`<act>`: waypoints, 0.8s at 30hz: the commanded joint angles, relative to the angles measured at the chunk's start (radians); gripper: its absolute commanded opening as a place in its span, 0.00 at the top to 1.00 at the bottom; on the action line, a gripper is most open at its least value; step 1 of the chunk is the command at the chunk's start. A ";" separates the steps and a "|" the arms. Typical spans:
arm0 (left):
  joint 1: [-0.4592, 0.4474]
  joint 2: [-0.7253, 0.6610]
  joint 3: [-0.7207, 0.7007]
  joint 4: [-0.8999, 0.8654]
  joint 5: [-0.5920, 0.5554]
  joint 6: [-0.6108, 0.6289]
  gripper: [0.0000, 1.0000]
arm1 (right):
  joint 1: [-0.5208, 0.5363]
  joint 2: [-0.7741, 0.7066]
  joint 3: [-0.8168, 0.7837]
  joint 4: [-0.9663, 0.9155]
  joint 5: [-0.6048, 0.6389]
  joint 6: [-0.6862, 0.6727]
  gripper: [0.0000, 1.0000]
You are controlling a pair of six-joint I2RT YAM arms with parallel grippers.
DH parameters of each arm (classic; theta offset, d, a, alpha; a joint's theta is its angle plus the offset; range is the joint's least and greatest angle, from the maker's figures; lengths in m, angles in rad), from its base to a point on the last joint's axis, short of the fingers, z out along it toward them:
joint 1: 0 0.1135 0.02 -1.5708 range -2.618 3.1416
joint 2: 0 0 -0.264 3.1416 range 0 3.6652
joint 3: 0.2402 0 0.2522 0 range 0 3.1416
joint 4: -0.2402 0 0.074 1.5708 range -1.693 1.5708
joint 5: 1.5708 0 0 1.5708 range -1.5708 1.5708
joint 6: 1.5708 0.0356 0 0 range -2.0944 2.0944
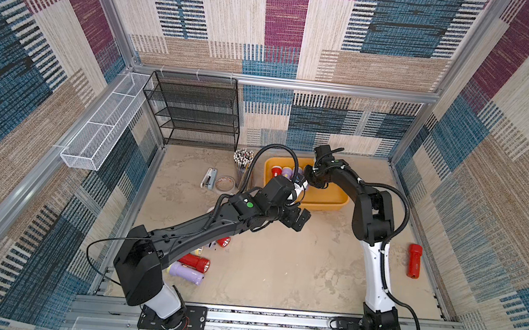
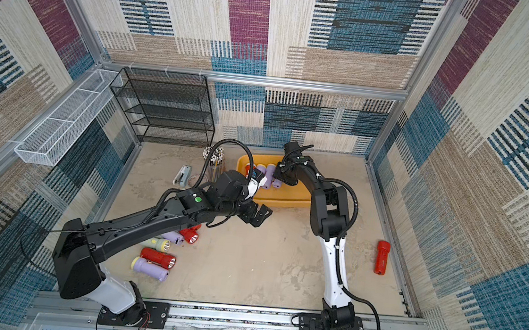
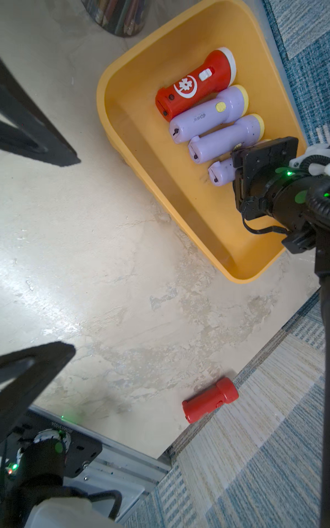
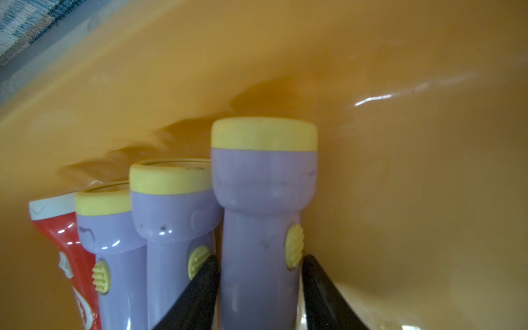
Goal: Put the flashlights into the storage boxes
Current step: Place the flashlight at the storage box.
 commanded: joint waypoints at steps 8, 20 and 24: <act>0.013 -0.009 -0.028 0.004 0.056 -0.005 0.01 | 0.003 -0.210 -0.106 0.016 0.058 -0.056 0.31; -0.044 0.012 -0.051 0.089 0.158 -0.021 0.01 | -0.136 -0.732 -0.635 -0.059 0.342 -0.061 0.13; -0.088 0.090 0.012 0.089 0.201 -0.007 0.01 | -0.262 -0.919 -0.836 -0.082 0.412 -0.025 0.01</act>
